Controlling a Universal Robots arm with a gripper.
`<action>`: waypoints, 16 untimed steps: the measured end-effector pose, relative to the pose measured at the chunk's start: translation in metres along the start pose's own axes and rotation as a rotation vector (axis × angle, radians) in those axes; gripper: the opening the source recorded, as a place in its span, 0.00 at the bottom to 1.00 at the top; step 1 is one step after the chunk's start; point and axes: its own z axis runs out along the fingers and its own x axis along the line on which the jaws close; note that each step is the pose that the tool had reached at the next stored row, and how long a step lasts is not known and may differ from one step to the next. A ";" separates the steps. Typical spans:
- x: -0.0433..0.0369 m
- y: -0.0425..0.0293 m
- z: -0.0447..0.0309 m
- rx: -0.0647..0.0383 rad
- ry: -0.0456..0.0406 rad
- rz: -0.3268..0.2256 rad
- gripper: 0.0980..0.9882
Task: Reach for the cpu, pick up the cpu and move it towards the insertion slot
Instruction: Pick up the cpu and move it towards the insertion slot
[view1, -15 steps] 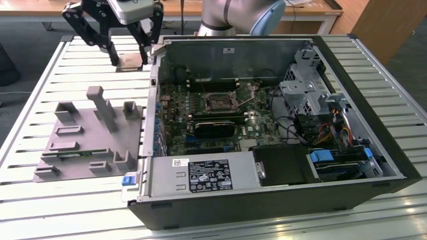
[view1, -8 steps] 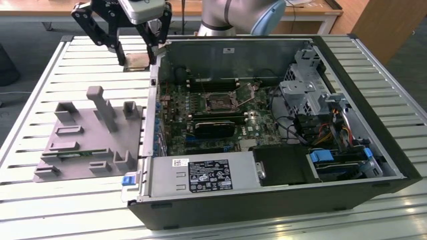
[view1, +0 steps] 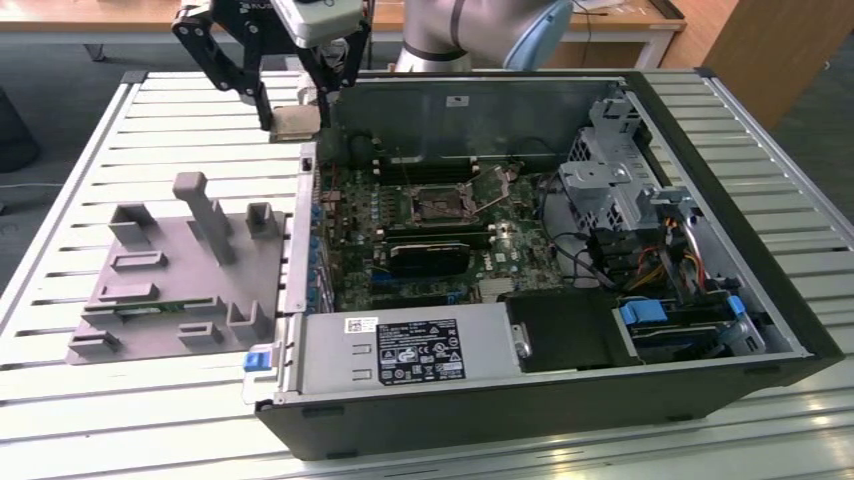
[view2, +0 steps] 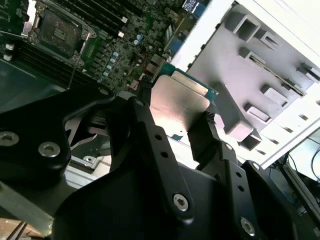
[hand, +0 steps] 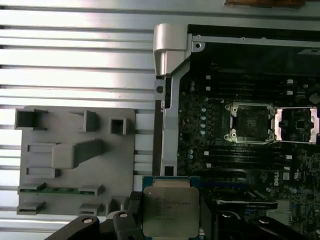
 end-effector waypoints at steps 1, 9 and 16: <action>-0.0028 0.0000 0.0000 0.000 0.0000 0.000 0.50; -0.0263 -0.0004 -0.0001 0.000 0.0000 0.000 0.50; -0.0462 0.0030 0.0001 0.000 0.0000 0.000 0.50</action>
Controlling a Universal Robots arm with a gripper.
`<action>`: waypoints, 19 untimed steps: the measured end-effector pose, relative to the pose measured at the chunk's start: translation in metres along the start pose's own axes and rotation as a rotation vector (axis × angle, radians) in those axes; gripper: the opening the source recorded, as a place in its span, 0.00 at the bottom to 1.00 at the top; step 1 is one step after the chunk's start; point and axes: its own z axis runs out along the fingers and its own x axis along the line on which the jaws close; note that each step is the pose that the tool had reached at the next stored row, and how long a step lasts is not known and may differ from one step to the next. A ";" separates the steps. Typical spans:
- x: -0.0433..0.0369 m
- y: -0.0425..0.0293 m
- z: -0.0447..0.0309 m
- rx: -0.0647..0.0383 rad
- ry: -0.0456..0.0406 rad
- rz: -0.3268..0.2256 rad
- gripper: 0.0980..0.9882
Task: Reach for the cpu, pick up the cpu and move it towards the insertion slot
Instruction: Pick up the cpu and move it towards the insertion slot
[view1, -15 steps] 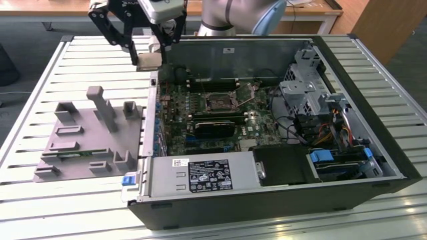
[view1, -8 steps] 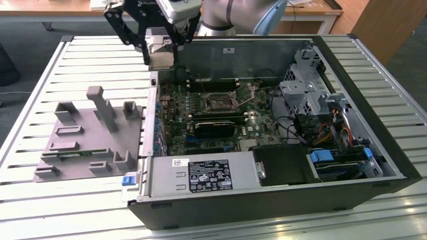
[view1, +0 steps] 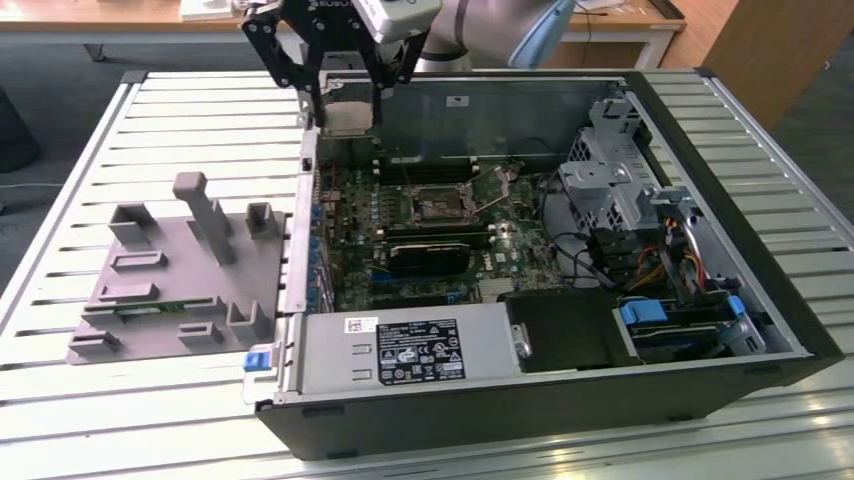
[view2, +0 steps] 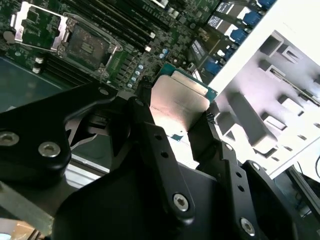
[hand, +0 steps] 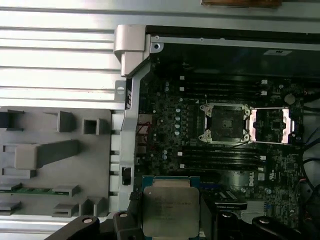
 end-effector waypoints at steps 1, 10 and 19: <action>-0.0026 0.0009 0.0001 0.000 -0.0001 0.000 0.50; -0.0212 0.0124 0.0006 0.000 0.0000 0.000 0.50; -0.0366 0.0311 0.0016 0.000 0.0000 0.000 0.50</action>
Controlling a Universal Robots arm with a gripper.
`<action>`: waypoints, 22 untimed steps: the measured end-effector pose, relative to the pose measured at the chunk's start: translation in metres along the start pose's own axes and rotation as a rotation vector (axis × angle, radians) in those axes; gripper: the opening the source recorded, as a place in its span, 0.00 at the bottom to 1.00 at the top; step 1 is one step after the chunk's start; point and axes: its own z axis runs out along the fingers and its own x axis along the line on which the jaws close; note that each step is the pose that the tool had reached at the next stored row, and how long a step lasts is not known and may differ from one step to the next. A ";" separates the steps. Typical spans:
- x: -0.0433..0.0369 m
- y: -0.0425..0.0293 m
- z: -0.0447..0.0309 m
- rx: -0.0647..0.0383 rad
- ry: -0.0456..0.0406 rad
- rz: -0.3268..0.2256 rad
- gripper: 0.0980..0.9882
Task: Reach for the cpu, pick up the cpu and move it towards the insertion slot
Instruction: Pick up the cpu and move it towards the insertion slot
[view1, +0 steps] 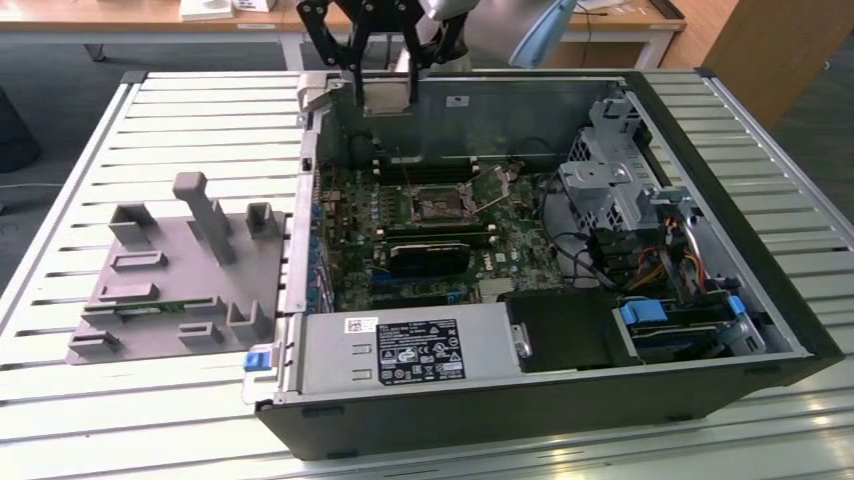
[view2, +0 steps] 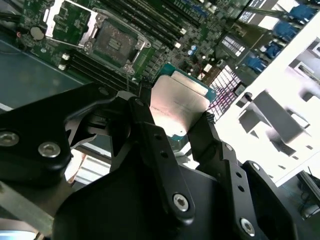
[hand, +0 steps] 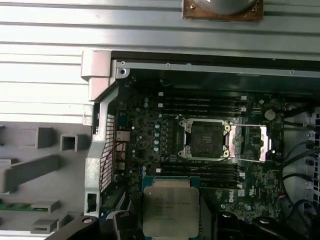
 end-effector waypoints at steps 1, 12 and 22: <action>-0.0020 0.0022 0.0002 0.000 0.0000 0.000 0.50; -0.0337 0.0178 0.0015 0.000 -0.0001 0.000 0.50; -0.0661 0.0224 0.0017 -0.003 -0.0005 0.000 0.50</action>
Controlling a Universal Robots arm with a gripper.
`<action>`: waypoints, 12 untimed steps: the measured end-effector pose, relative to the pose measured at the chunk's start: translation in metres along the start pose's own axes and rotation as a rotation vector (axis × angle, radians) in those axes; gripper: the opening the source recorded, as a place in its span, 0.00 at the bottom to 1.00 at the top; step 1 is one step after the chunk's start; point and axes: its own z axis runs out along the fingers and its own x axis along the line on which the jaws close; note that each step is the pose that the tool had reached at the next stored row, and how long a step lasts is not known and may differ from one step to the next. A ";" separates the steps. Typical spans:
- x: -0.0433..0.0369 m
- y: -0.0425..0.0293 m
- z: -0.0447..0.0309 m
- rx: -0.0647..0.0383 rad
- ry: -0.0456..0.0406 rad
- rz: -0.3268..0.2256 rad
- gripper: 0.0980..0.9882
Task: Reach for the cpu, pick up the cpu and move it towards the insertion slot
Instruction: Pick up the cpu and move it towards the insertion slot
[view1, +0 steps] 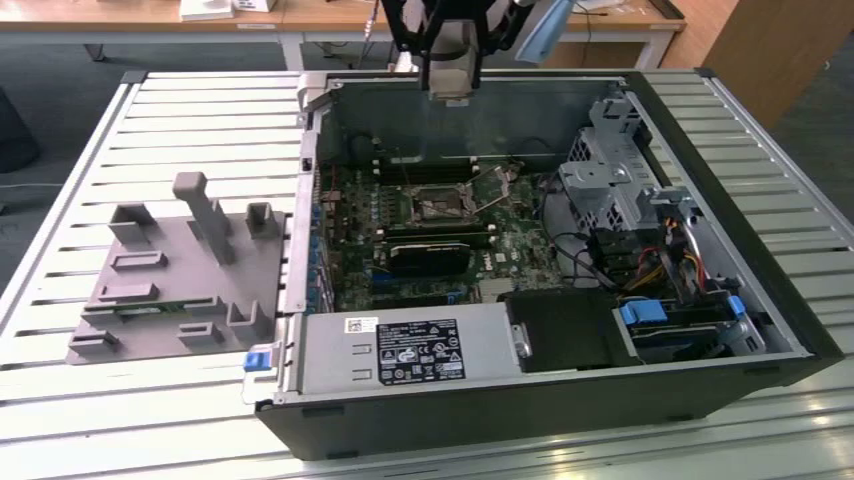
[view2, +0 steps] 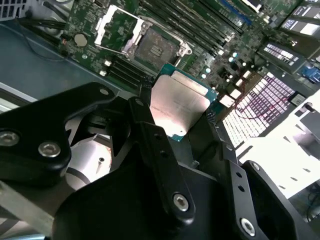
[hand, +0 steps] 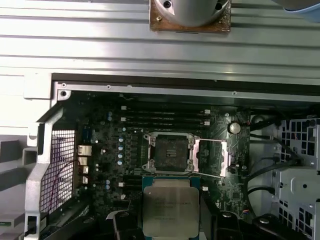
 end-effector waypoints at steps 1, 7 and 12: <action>-0.0032 0.0003 0.0000 0.000 -0.0001 0.000 0.50; -0.0141 0.0020 0.0000 -0.001 -0.0014 0.000 0.50; -0.0144 0.0020 0.0001 -0.001 -0.0015 0.000 0.50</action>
